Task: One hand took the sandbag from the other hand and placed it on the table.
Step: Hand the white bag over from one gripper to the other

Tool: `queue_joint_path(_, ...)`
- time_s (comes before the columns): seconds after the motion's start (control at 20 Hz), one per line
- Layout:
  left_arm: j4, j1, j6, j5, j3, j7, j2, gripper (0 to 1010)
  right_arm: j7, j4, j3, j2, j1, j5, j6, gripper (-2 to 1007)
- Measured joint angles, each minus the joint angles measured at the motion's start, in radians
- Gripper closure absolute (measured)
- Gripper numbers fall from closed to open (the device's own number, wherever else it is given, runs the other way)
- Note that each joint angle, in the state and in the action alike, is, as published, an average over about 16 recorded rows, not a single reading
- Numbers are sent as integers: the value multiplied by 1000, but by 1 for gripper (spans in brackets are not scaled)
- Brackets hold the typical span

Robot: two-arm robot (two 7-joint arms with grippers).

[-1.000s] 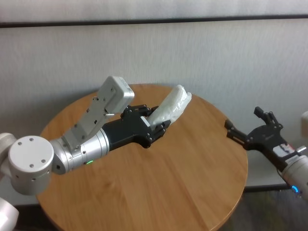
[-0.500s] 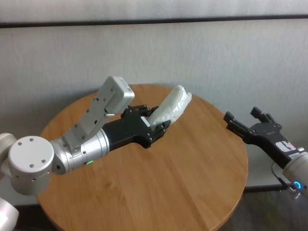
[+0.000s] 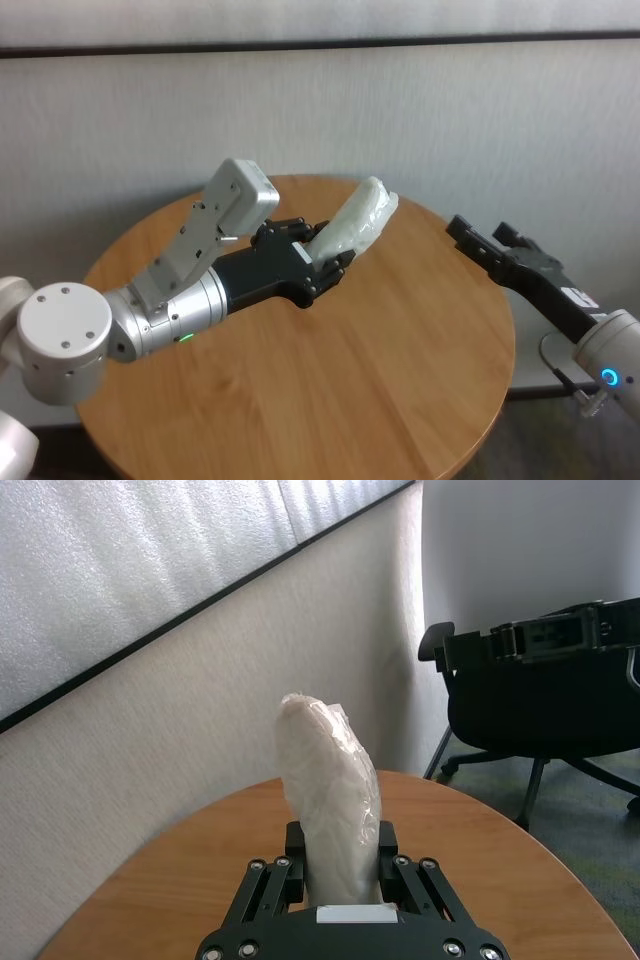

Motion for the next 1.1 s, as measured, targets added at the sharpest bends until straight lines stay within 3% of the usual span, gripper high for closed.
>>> queue_joint_path(0.25, 0, 0, 0, 0, 0, 0, 0, 584, -29, -35, -5, -21, -10, 57, 34, 0)
queue_joint_path(0.5, 0, 0, 0, 0, 0, 0, 0, 584, -54, -49, -17, -38, -9, 95, 45, 0)
queue_joint_path(1.1, 0, 0, 0, 0, 0, 0, 0, 584, -84, -47, -45, -68, 31, 178, 60, 0)
